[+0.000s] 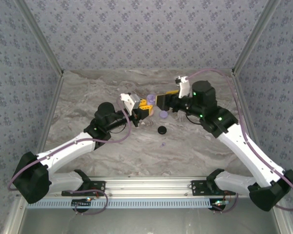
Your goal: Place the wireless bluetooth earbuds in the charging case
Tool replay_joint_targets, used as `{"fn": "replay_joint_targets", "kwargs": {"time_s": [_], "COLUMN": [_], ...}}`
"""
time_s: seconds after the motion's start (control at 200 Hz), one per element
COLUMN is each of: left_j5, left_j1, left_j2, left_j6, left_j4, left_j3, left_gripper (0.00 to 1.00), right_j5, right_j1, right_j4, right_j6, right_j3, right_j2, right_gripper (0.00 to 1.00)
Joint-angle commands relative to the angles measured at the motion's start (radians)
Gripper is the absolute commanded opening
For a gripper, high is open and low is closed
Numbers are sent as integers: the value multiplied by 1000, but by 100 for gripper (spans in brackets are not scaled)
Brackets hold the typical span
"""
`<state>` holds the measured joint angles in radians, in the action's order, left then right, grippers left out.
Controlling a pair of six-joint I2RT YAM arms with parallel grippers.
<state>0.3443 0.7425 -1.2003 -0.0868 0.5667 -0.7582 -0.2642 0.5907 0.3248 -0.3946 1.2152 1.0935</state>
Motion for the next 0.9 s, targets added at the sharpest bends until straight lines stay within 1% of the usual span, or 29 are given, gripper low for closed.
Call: {"fn": "replay_joint_targets", "kwargs": {"time_s": [0.0,0.02,0.065,0.155,0.225,0.28,0.405,0.52,0.71,0.894], "left_j5": [-30,-39,-58,-113,-169,-207,-255,-269,-268,-264], "left_j1": [3,3,2,3,3,2,2,3,3,2], "left_j2": [24,25,33,61,90,115,152,167,163,166], "left_j6": [1,-2,-1,7,18,30,52,59,62,55], "left_j4": [61,61,61,49,20,-2,-43,-59,-61,-60], "left_j3": [0,2,5,17,27,35,49,54,47,51], "left_gripper": [2,2,2,2,2,2,2,2,2,2], "right_j5": [-32,-22,5,105,160,174,159,159,212,233], "right_j1": [-31,-36,-48,-58,-60,-61,-45,6,107,135], "right_j4": [-16,3,53,183,266,302,284,242,218,195], "right_j6": [2,6,15,21,18,9,-51,-97,-126,-132], "right_j3": [-14,-46,-52,-66,-95,-138,-258,-332,-338,-318], "right_j2": [-49,-50,-48,-30,-11,9,71,168,333,437], "right_gripper": [74,74,74,73,71,68,62,57,57,54]}}
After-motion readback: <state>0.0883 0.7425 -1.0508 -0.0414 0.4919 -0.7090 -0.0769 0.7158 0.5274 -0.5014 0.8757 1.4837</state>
